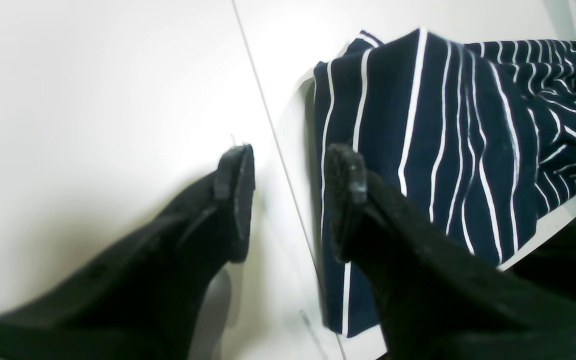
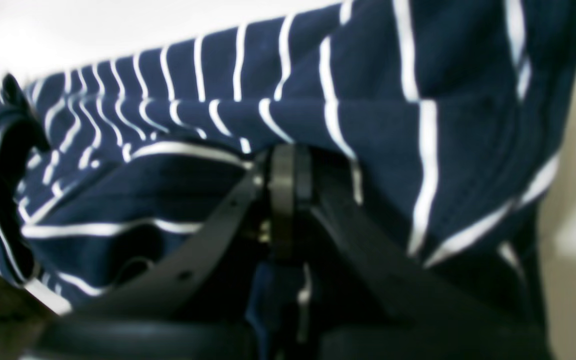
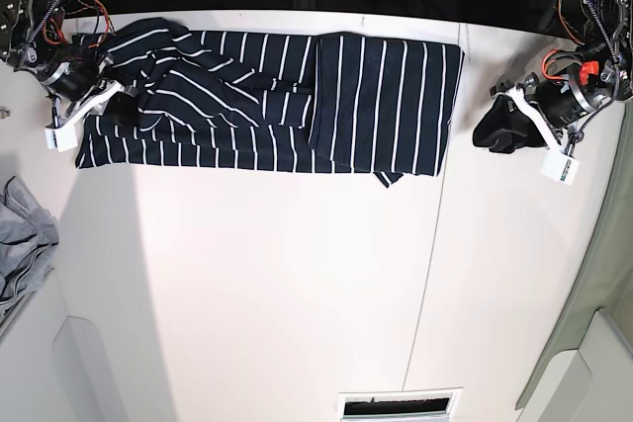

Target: Layout the t-shirt on the table in an organized manner, then fold the t-shirt properly

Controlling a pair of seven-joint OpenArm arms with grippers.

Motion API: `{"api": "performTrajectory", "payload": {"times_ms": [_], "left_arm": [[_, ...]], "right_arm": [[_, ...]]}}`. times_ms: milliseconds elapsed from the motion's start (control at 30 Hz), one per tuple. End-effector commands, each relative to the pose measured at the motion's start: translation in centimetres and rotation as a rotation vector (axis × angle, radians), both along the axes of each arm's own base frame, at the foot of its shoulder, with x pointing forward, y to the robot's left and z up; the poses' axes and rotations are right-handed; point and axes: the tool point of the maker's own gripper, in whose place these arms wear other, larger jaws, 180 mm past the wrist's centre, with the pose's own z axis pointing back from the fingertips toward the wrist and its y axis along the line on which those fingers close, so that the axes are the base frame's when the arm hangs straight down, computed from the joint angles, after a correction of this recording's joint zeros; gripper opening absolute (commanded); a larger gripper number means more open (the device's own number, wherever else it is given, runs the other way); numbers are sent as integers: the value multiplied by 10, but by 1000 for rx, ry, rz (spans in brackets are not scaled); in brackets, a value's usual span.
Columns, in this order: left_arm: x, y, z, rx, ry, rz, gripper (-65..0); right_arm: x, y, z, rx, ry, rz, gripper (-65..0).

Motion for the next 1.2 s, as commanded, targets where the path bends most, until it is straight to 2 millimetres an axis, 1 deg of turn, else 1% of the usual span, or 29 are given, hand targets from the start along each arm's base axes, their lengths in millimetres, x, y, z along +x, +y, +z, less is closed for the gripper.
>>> {"api": "performTrajectory", "payload": {"times_ms": [0,100,233,300,367,433,467,567,633,700,733,800,833,867,933,967,1000,1167], "left_arm": [[9,1,15,-8,-57,-10,-388],[9,1,15,-7,-56,-10,-388],[8,2,13,3,-47,-15,-388],[7,3,12,15,-44,-17,-388],[7,3,12,14,-44,-17,-388],[7,3,12,14,-43,-17,-388],[7,3,12,14,-43,-17,-388],[7,3,12,14,-44,-17,-388],[7,3,12,14,-44,-17,-388],[7,3,12,13,-44,-17,-388],[7,3,12,10,-45,-16,-388],[8,1,14,-7,-50,-12,-388],[8,1,15,-11,-51,-11,-388],[8,1,15,-11,-51,-11,-388],[8,1,15,-11,-51,-11,-388],[8,1,15,-11,-51,-11,-388],[8,1,15,-11,-51,-11,-388],[8,1,15,-12,-52,-11,-388]], "right_arm": [[-5,-8,-4,-27,39,2,-650],[5,-3,10,23,-12,-16,-650],[19,0,33,5,-77,13,-650],[26,1,50,-9,-114,30,-650],[34,-1,71,-5,-167,30,-650],[40,-10,92,-21,-218,19,-650],[41,-18,100,-46,-235,8,-650],[39,-52,113,-108,-254,-62,-650],[34,-78,112,-165,-236,-108,-650],[29,-98,113,-195,-223,-144,-650],[27,-104,112,-200,-212,-157,-583],[24,-112,107,-202,-187,-159,-326],[23,-115,104,-198,-176,-164,-233],[21,-119,100,-194,-164,-169,-196],[16,-124,88,-176,-131,-180,-201],[14,-123,82,-153,-116,-185,-201],[12,-119,74,-129,-97,-185,-201],[1,-89,38,-57,-10,-129,-201]]}}
